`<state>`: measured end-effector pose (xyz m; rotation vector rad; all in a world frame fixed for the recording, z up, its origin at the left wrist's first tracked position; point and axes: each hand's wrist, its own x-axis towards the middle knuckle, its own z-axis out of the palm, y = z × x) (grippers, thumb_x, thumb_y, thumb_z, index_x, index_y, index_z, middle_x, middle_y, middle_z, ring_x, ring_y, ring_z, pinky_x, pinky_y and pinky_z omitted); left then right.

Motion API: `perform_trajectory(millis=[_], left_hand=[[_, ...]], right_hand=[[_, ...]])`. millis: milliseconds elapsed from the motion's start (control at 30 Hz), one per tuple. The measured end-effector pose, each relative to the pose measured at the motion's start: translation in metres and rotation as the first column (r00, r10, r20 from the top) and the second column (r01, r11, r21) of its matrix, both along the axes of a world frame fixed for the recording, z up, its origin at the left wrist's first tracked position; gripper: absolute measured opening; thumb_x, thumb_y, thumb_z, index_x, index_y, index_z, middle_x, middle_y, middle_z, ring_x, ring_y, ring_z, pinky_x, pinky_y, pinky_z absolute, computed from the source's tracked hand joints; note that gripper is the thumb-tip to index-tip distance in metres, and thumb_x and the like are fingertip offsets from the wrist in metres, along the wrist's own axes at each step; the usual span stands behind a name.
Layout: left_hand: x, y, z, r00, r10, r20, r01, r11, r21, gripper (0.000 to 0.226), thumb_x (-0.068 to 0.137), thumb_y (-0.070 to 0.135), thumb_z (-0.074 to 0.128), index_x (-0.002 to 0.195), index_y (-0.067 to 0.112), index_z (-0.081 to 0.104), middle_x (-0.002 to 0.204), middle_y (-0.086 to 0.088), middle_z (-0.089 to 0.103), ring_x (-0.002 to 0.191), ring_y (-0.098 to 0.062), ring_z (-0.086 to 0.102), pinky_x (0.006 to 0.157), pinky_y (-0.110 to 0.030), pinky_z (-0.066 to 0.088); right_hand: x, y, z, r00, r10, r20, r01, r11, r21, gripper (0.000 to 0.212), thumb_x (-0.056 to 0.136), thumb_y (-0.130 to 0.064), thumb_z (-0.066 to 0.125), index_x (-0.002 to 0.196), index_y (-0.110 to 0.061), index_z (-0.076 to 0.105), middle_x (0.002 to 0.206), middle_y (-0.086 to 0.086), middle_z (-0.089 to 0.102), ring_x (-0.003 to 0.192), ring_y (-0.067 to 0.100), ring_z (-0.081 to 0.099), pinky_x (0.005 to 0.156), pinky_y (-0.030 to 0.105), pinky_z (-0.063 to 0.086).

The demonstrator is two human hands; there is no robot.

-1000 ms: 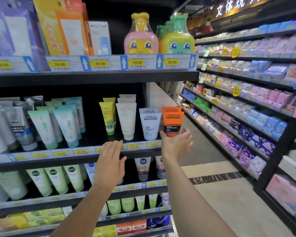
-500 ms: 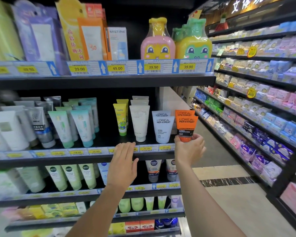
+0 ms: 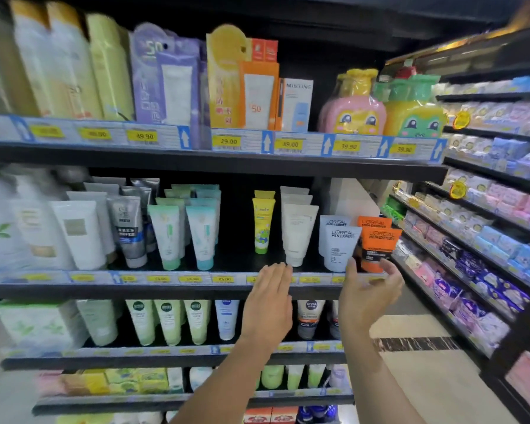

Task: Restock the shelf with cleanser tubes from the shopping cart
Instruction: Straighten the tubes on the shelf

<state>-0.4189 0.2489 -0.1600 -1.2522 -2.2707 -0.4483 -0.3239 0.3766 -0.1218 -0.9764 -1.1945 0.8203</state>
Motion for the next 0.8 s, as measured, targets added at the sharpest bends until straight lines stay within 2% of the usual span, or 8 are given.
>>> perform_trajectory(millis=[100,200,267,367,467,600,667,800], left_hand=[[-0.013,-0.03,0.005,0.998,-0.056,-0.02,0.057,0.998,0.029,0.061,0.09,0.028,0.061,0.146,0.008,0.045,0.15,-0.006,0.048,0.141,-0.022,0.042,0.119,-0.04,0.02],[-0.039,-0.078,0.005,0.997,-0.07,-0.044,0.072,0.996,0.054,0.053,0.094,0.027,0.045,0.144,0.009,0.049,0.147,-0.005,0.051,0.139,-0.022,0.044,0.116,-0.04,0.024],[-0.064,-0.116,0.005,0.998,-0.032,-0.047,0.034,0.998,0.056,0.053,0.095,0.029,0.037,0.143,0.009,0.05,0.146,-0.005,0.052,0.139,-0.022,0.045,0.116,-0.04,0.025],[-0.108,-0.171,0.006,0.992,0.06,-0.108,-0.057,0.998,0.032,0.053,0.094,0.03,0.038,0.14,0.007,0.053,0.143,-0.008,0.055,0.137,-0.026,0.044,0.116,-0.042,0.024],[-0.148,-0.218,0.006,0.981,0.13,-0.143,-0.135,0.991,-0.023,0.055,0.094,0.033,0.043,0.141,0.005,0.052,0.144,-0.011,0.054,0.137,-0.028,0.046,0.118,-0.043,0.022],[-0.181,-0.258,0.004,0.977,0.155,-0.146,-0.169,0.982,-0.088,0.058,0.094,0.035,0.037,0.14,0.003,0.052,0.142,-0.013,0.054,0.135,-0.03,0.047,0.116,-0.044,0.027],[-0.189,-0.27,-0.001,0.979,0.15,-0.139,-0.161,0.984,-0.072,0.056,0.094,0.033,0.036,0.137,0.003,0.055,0.139,-0.014,0.057,0.132,-0.032,0.05,0.113,-0.044,0.03],[-0.195,-0.283,-0.01,0.984,0.128,-0.12,-0.136,0.989,-0.056,0.054,0.095,0.028,0.036,0.141,0.003,0.05,0.144,-0.013,0.053,0.136,-0.031,0.045,0.115,-0.044,0.029]], right_hand=[[-0.021,-0.034,0.004,0.998,0.054,0.024,-0.057,0.991,0.123,0.047,0.082,-0.029,0.078,0.119,-0.017,0.052,0.115,-0.005,0.054,0.101,0.023,0.049,0.087,0.036,0.044],[-0.044,-0.063,0.005,0.986,0.146,0.076,-0.157,0.974,0.163,0.041,0.084,-0.028,0.077,0.117,-0.017,0.056,0.113,-0.005,0.055,0.1,0.022,0.05,0.086,0.028,0.041],[-0.06,-0.082,0.006,0.974,0.187,0.126,-0.208,0.961,0.182,0.037,0.084,-0.028,0.076,0.114,-0.018,0.057,0.108,-0.006,0.056,0.096,0.022,0.051,0.083,0.026,0.04],[-0.087,-0.113,0.007,0.952,0.235,0.198,-0.271,0.945,0.18,0.032,0.085,-0.026,0.076,0.112,-0.019,0.06,0.103,-0.005,0.06,0.088,0.02,0.05,0.076,0.016,0.037],[-0.115,-0.14,0.008,0.928,0.269,0.259,-0.32,0.93,0.179,0.033,0.086,-0.029,0.075,0.114,-0.019,0.061,0.099,-0.007,0.06,0.087,0.019,0.051,0.076,0.025,0.043],[-0.149,-0.171,0.008,0.89,0.3,0.344,-0.365,0.92,0.142,0.039,0.086,-0.034,0.074,0.12,-0.021,0.058,0.104,-0.01,0.059,0.091,0.015,0.049,0.067,0.012,0.037],[-0.16,-0.183,0.007,0.886,0.281,0.368,-0.354,0.923,0.148,0.041,0.086,-0.035,0.075,0.12,-0.02,0.057,0.107,-0.01,0.06,0.093,0.015,0.051,0.068,0.015,0.037],[-0.172,-0.207,0.001,0.902,0.243,0.358,-0.299,0.948,0.108,0.041,0.085,-0.039,0.074,0.116,-0.024,0.052,0.106,-0.011,0.057,0.09,0.018,0.056,0.072,0.037,0.052]])
